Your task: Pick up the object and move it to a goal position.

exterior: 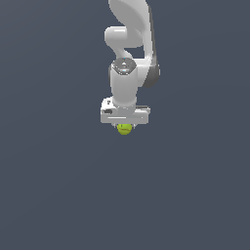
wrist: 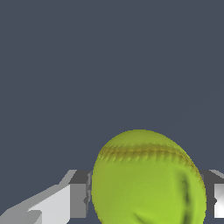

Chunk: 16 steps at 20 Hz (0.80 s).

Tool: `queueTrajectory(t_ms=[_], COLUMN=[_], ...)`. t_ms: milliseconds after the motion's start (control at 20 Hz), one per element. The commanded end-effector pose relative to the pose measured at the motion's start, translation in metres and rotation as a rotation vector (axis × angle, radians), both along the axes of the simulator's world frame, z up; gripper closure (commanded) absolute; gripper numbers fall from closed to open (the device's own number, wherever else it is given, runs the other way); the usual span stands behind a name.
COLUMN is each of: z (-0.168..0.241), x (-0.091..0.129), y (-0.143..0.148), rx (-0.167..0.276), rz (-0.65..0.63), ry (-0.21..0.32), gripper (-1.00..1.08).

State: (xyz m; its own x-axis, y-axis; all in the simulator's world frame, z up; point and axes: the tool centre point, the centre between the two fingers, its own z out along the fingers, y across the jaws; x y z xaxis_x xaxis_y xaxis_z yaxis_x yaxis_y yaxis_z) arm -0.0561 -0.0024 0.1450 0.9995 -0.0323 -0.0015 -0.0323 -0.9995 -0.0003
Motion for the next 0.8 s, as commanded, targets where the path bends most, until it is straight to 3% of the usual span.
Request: queueTrajectory(t_ms=[0, 750], z=[0.028, 0.189], x=[0.0, 0.002], y=[-0.005, -0.032], rx=[0.0, 0.0], rz=[0.0, 0.0], ry=[-0.002, -0.002], gripper=[1.08, 1.08])
